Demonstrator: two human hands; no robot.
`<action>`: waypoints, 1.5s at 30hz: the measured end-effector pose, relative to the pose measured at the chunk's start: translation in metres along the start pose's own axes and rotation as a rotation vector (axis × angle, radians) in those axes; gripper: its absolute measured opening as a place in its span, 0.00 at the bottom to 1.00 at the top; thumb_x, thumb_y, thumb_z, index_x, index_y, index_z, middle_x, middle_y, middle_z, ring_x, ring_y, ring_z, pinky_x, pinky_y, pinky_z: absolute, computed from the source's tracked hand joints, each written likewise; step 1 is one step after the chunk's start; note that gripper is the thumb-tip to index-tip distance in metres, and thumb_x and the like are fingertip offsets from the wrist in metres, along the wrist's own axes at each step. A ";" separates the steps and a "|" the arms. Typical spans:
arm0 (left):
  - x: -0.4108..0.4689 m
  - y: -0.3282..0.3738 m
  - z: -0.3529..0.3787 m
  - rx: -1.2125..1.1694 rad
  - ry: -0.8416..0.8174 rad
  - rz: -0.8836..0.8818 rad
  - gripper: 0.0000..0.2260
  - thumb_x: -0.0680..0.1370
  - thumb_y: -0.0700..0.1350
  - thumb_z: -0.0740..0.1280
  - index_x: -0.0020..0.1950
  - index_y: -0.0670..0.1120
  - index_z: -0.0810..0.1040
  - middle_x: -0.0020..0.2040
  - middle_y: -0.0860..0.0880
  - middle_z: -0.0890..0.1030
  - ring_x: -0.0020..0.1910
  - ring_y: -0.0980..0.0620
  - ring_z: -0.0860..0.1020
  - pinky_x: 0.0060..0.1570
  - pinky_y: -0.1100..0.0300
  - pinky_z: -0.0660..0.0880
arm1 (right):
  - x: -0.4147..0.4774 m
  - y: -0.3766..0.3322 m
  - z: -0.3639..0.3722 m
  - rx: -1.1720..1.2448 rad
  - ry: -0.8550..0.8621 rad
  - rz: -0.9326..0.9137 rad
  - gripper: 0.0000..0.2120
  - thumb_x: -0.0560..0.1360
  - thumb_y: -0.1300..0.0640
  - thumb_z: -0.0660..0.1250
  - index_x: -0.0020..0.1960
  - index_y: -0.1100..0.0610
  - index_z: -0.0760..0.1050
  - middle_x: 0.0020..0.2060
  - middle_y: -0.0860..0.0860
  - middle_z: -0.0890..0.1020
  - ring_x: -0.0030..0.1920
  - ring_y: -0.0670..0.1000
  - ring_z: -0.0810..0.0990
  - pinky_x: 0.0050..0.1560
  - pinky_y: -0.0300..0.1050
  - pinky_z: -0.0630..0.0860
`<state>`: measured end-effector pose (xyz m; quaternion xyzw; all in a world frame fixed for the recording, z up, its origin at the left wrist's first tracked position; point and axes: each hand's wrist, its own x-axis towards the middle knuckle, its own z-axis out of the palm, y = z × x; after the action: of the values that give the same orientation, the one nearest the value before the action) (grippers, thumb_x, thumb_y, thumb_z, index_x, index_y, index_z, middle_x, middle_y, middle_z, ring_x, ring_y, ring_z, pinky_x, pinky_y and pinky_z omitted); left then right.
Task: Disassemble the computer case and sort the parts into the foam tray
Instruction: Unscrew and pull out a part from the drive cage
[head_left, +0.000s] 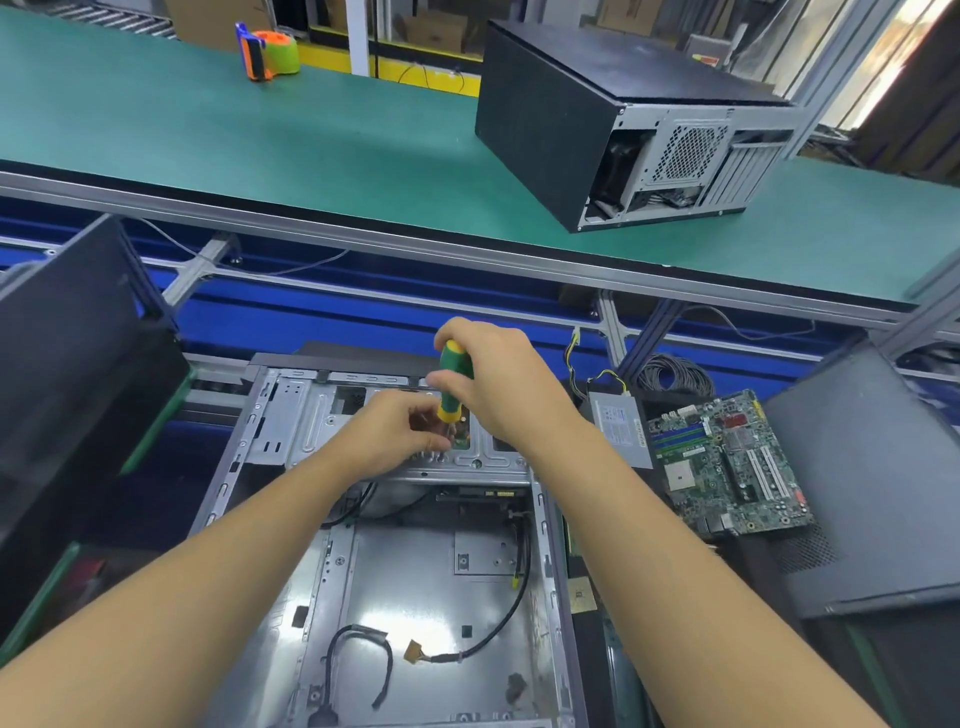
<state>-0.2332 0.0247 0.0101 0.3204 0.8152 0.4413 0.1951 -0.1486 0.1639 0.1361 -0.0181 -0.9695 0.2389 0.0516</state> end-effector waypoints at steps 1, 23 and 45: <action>-0.001 0.001 -0.001 -0.019 -0.012 -0.011 0.08 0.71 0.44 0.79 0.40 0.54 0.82 0.38 0.56 0.84 0.35 0.61 0.79 0.36 0.70 0.71 | 0.000 -0.001 -0.001 -0.008 -0.037 -0.020 0.14 0.79 0.51 0.70 0.62 0.53 0.74 0.52 0.50 0.79 0.51 0.51 0.71 0.46 0.46 0.68; -0.009 0.039 -0.009 -0.101 0.130 0.057 0.23 0.75 0.38 0.72 0.31 0.66 0.80 0.31 0.64 0.81 0.32 0.70 0.76 0.35 0.75 0.69 | -0.002 -0.008 0.009 -0.126 -0.027 0.181 0.32 0.78 0.32 0.59 0.72 0.51 0.62 0.61 0.53 0.66 0.59 0.58 0.70 0.46 0.52 0.69; -0.015 0.042 -0.002 -0.114 0.151 0.122 0.18 0.75 0.36 0.73 0.49 0.61 0.76 0.43 0.63 0.83 0.41 0.62 0.80 0.44 0.71 0.73 | -0.003 -0.003 -0.023 -0.148 -0.362 0.071 0.12 0.82 0.50 0.57 0.64 0.50 0.66 0.55 0.52 0.67 0.50 0.56 0.71 0.43 0.52 0.69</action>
<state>-0.2093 0.0302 0.0471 0.3235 0.7803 0.5207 0.1240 -0.1431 0.1719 0.1572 -0.0128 -0.9767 0.1678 -0.1333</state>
